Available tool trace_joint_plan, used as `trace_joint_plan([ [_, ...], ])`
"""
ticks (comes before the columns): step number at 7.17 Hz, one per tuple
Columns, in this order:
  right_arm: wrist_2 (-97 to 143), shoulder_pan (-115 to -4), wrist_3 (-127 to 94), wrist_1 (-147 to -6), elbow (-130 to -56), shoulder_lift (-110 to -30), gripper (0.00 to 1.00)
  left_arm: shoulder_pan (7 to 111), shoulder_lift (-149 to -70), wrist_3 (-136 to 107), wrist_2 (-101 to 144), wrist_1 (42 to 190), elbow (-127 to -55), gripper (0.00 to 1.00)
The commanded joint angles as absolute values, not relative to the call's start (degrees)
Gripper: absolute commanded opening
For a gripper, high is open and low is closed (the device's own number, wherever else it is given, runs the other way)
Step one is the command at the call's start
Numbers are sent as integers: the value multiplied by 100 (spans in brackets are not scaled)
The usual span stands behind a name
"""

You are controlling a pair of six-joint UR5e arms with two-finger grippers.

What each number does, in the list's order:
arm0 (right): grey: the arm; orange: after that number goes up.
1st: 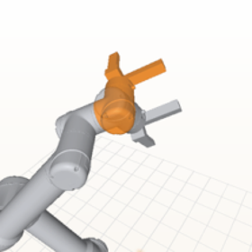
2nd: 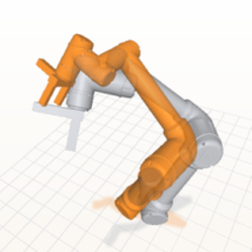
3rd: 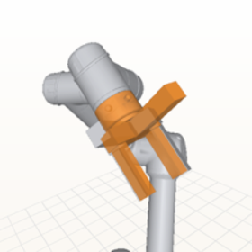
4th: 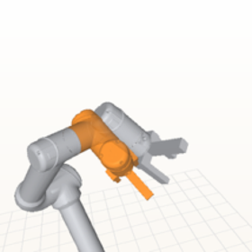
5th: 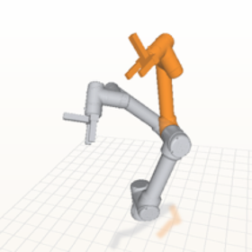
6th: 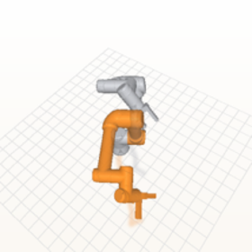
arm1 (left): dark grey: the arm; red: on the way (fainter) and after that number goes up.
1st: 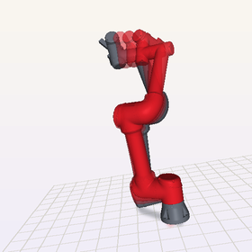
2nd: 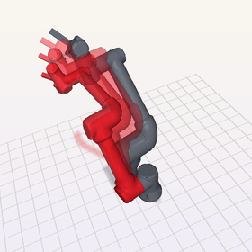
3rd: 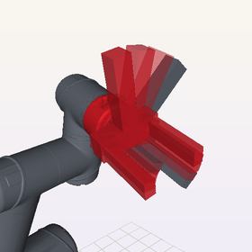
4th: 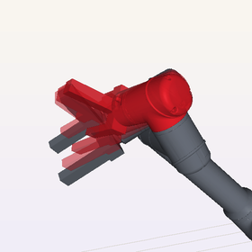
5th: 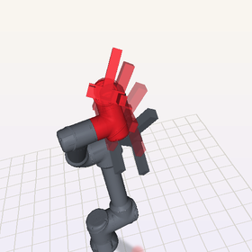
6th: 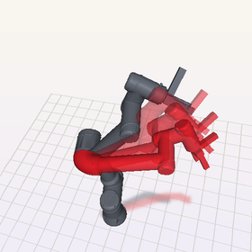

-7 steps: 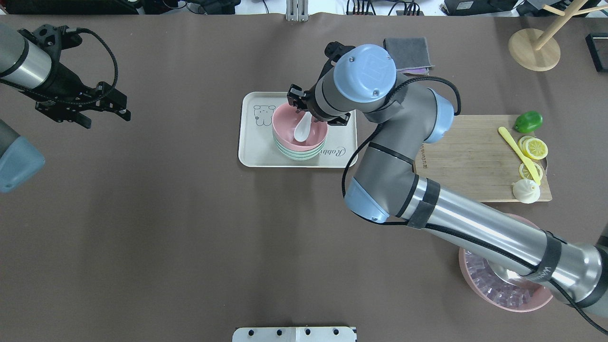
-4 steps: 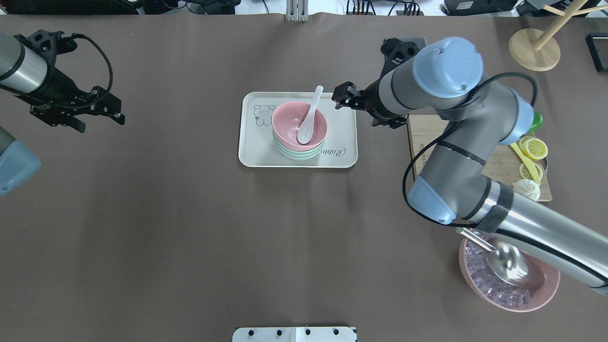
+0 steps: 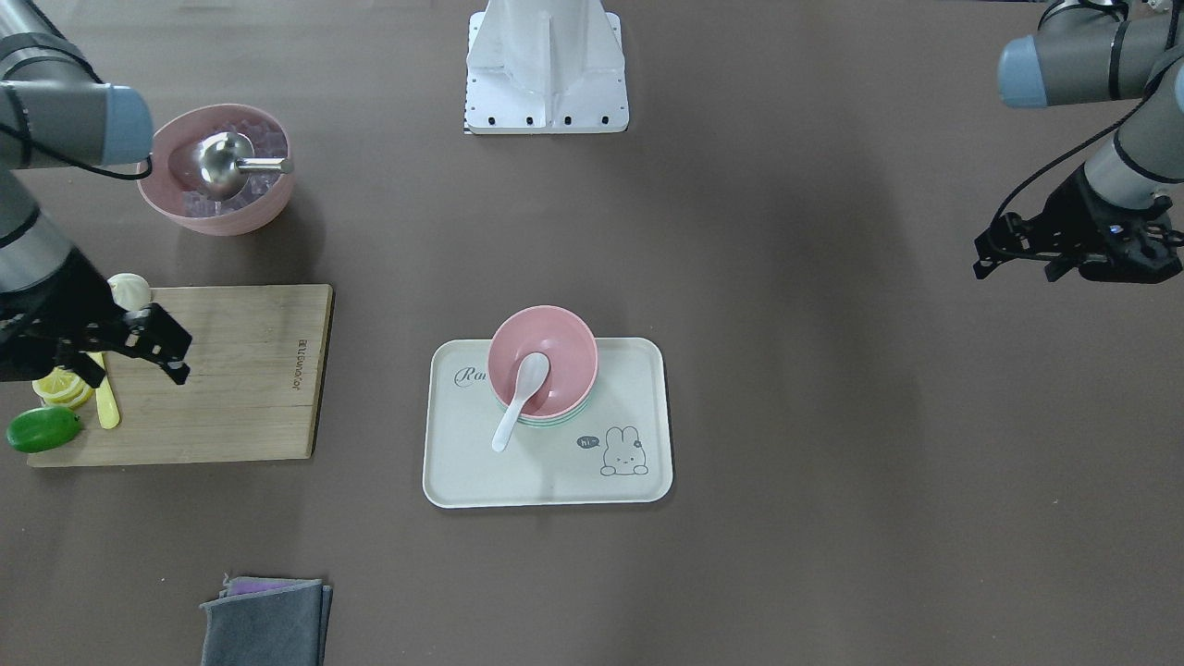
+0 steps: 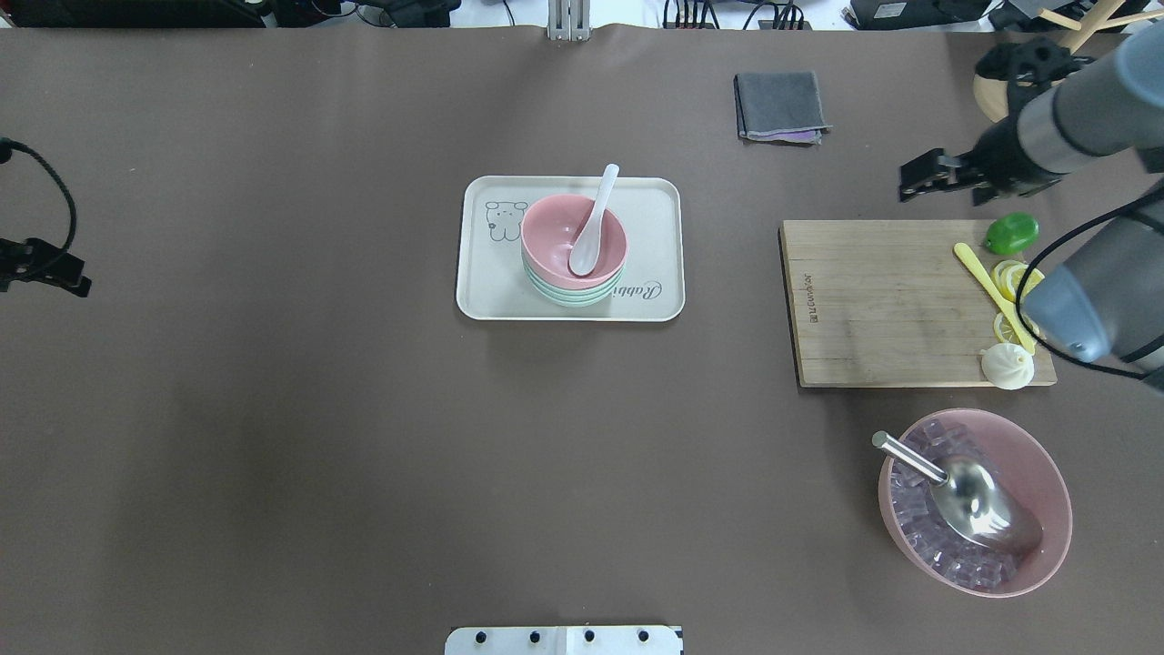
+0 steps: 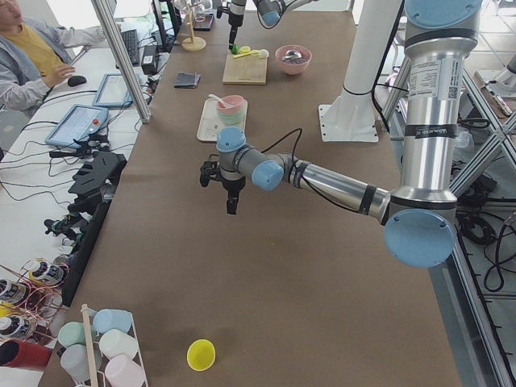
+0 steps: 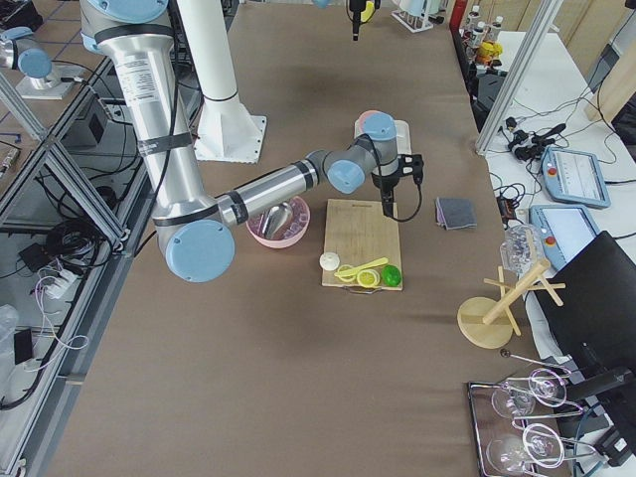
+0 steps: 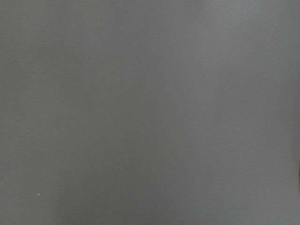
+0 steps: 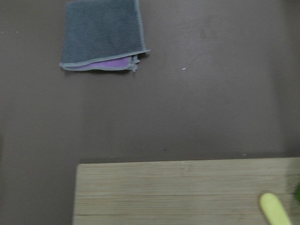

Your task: Stack pink bowl on green and place spoon

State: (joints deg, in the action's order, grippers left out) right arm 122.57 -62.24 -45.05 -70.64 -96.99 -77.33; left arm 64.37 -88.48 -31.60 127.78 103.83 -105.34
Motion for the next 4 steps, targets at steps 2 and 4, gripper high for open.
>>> trace_joint_plan([
  [2,13499,-8011,-1258,-7040,-8074,-7928,100,7791,-8516,-1123,13451,10521,-9805,99],
  [4,13500,-8165,-590,-7040,-7665,-7840,100,8305,-8744,-554,14043,10520,-9098,99],
])
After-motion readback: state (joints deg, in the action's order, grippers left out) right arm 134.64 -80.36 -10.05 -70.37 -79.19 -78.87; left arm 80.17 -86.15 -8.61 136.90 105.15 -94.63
